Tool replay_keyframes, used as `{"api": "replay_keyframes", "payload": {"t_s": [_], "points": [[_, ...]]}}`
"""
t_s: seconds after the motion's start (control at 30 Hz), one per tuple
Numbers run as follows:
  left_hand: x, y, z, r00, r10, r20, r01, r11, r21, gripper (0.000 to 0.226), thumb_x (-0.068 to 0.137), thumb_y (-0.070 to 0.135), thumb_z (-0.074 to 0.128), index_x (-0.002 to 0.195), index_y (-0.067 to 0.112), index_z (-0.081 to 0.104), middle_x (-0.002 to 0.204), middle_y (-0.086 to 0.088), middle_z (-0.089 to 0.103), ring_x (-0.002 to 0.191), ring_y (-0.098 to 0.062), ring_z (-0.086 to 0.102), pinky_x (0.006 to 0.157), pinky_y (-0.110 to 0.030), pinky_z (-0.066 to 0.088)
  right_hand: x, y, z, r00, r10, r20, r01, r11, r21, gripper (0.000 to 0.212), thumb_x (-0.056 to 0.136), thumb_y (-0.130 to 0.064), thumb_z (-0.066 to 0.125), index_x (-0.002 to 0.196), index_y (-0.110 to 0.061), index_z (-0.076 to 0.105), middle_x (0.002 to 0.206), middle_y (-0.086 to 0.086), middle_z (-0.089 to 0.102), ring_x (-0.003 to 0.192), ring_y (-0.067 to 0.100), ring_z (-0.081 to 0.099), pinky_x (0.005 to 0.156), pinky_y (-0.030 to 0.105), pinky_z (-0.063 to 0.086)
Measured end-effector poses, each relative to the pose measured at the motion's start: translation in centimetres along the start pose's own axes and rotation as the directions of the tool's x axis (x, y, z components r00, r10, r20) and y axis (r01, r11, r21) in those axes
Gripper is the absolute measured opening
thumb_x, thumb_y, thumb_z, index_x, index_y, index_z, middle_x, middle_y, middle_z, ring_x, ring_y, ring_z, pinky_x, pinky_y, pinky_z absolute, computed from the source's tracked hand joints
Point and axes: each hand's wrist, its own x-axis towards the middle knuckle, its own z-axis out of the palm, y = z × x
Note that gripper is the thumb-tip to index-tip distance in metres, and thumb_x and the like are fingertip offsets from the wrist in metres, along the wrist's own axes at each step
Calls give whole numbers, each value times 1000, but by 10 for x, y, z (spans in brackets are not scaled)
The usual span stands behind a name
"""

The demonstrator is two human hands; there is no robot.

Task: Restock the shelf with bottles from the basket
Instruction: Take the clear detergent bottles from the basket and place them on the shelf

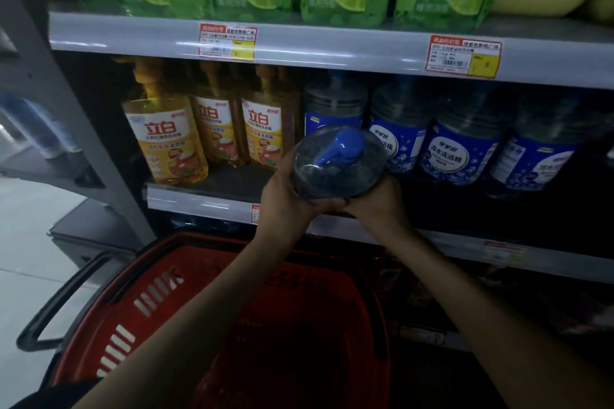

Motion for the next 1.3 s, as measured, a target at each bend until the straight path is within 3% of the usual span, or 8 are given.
{"api": "replay_keyframes", "payload": {"t_s": [0.1, 0.4, 0.57, 0.77, 0.93, 1.03, 1.17, 1.3], "points": [[8, -2, 4, 1000, -18, 11, 18, 999, -50, 99, 53, 31, 103, 141, 21, 57, 127, 13, 70, 116, 0, 65, 95, -28, 58, 7, 7, -1, 1000, 11, 26, -11, 1000, 14, 84, 48, -56, 85, 117, -12, 68, 101, -7, 74, 97, 9, 71, 81, 37, 61], [12, 4, 12, 998, -57, 23, 61, 967, -248, 94, 61, 37, 97, 141, 22, 52, 132, 11, 67, 118, 0, 65, 90, -23, 59, 19, 11, -2, 993, 59, 100, -74, 985, 153, 94, 54, -29, 99, 137, -21, 55, 127, -8, 68, 118, 6, 63, 99, 37, 56], [16, -1, 8, 999, -31, 8, 32, 982, -186, 72, 71, 26, 93, 134, 18, 60, 123, 12, 71, 111, -1, 69, 85, -21, 60, 21, 10, 0, 988, 77, 132, -103, 973, 209, 102, 53, -33, 97, 143, -25, 49, 134, -7, 64, 124, 9, 61, 100, 40, 55], [17, -9, 1, 999, 1, 41, 5, 989, -150, 62, 79, 16, 88, 135, 17, 63, 121, 11, 74, 110, -2, 70, 85, -21, 60, 21, 17, -2, 987, 66, 145, -98, 970, 225, 81, 69, -10, 92, 138, -26, 52, 117, -20, 64, 100, -17, 61, 76, 9, 53], [14, -10, 2, 999, -9, 47, 17, 986, -168, 66, 80, 18, 87, 140, 20, 59, 126, 12, 72, 115, -1, 68, 87, -19, 58, 19, 19, 3, 985, 76, 153, -111, 965, 239, 85, 74, -5, 87, 145, -28, 45, 119, -23, 59, 100, -18, 57, 75, 6, 51], [11, -9, 1, 997, -7, 71, 19, 986, -163, 67, 81, 15, 86, 140, 24, 57, 125, 17, 70, 115, 3, 66, 87, -16, 57, 14, 15, 4, 981, 96, 168, -136, 959, 248, 94, 74, -10, 88, 151, -29, 39, 133, -12, 58, 115, -4, 57, 82, 12, 54], [3, -12, -10, 984, -14, 179, 30, 996, -88, 71, 82, 13, 86, 143, 30, 53, 127, 21, 68, 116, 9, 63, 88, -11, 52, 8, 14, -3, 968, 136, 212, -177, 966, 189, 101, 65, -28, 94, 148, -43, 39, 138, -10, 59, 125, 11, 58, 99, 42, 55], [-9, -14, -28, 959, -70, 273, 48, 995, 89, 75, 84, 21, 85, 150, 30, 50, 140, 9, 61, 127, -5, 58, 103, -35, 54, -4, 7, -14, 952, 189, 241, -220, 970, 108, 100, 71, -11, 90, 152, -35, 37, 115, -16, 59, 116, 12, 60, 100, 43, 54]]}}
